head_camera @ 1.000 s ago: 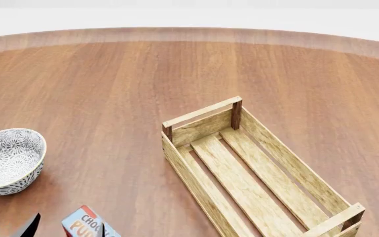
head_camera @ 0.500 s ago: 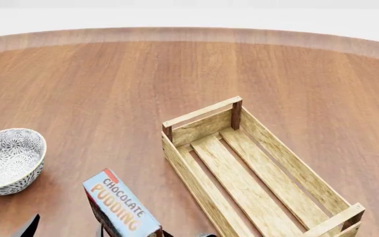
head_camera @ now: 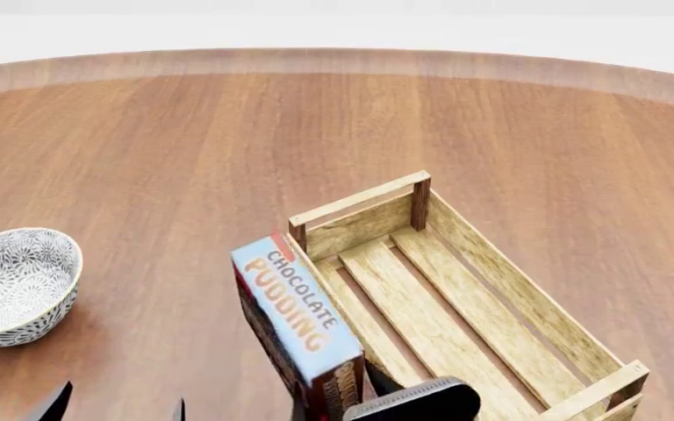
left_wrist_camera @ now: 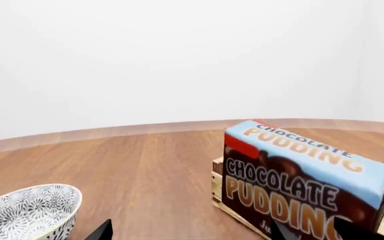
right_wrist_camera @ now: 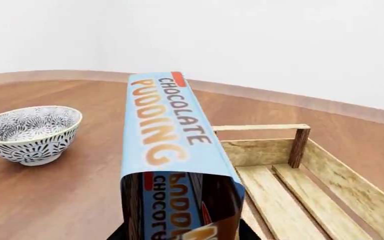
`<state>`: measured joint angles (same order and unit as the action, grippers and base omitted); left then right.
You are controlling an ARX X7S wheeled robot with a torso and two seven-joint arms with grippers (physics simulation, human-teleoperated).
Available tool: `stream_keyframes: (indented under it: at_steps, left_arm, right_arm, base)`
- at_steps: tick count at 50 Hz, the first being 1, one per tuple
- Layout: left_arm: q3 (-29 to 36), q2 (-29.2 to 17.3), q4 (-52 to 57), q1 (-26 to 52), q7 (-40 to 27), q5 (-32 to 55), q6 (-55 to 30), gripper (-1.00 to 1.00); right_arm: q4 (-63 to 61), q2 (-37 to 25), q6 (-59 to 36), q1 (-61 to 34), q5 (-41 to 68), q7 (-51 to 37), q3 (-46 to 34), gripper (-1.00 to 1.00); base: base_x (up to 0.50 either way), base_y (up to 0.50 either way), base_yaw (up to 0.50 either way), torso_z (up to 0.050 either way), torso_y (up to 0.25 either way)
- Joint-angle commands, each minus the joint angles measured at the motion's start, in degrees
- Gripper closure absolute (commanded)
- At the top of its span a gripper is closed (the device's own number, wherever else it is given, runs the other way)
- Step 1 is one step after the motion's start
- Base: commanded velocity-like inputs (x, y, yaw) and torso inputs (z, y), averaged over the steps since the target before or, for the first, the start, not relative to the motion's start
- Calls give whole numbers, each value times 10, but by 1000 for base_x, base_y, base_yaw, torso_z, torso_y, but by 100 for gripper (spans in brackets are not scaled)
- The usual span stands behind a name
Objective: Pick up the chocolate pudding and put it in the tray.
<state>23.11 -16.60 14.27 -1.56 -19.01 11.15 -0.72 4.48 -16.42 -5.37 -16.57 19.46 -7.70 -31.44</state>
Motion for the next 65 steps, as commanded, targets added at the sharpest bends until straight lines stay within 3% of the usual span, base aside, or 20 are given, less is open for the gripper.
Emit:
stream_keyframes:
  at_steps: [1,29,65]
  left_arm:
    - [2,-1,-3,1,-2,0,3,-100]
    - [7,-4,-8,2,-7,3,5,-100]
    - [13,-8,-9,8,-11,9,4,-100]
  right_arm:
    - [-10,-13,-2,-1,-6,-21,31,100]
    - [83,-8,23,-32,13,-48,85,100]
    - [214,12,39,-99,-9,-78,98,100]
  base:
    - [0,0,0,0,0]
    - [0,0,0,0,0]
    - [0,0,0,0,0]
